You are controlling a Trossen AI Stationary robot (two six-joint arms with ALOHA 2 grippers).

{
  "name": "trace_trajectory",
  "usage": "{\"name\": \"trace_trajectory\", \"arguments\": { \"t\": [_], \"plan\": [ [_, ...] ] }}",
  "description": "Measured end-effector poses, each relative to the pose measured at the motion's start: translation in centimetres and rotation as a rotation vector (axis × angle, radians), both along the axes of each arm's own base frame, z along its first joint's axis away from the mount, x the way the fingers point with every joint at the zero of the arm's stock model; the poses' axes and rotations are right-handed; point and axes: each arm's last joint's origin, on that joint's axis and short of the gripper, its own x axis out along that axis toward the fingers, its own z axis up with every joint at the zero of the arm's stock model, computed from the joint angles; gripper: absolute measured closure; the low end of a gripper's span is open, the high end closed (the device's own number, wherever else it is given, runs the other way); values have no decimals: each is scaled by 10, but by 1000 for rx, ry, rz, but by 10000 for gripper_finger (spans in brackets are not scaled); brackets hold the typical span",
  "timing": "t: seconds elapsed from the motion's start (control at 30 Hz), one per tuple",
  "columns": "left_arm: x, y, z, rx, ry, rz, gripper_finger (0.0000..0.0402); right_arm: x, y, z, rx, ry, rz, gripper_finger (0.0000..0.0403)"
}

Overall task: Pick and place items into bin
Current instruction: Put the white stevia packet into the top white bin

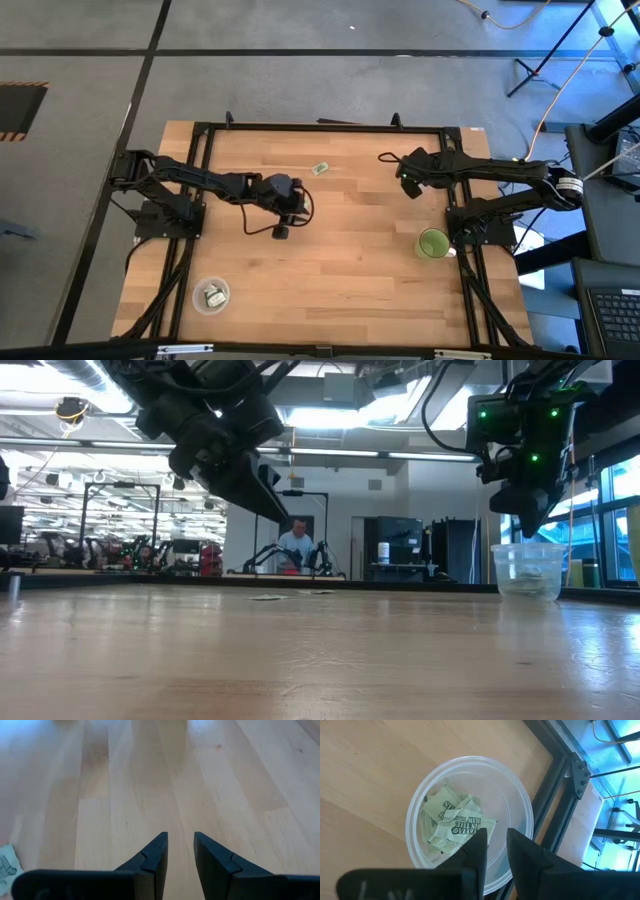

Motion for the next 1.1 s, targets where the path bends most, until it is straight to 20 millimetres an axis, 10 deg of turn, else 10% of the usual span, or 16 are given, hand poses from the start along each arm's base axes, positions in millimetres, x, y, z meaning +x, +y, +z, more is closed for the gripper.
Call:
{"name": "trace_trajectory", "arguments": {
  "t": [0.73,1.1],
  "plan": [
    [2,0,2,1,-27,1,314,2,1,1,-4,-9,10,325],
    [2,0,3,-6,-36,7,314,28,29,41,-78,-305,183,325]
  ]
}}
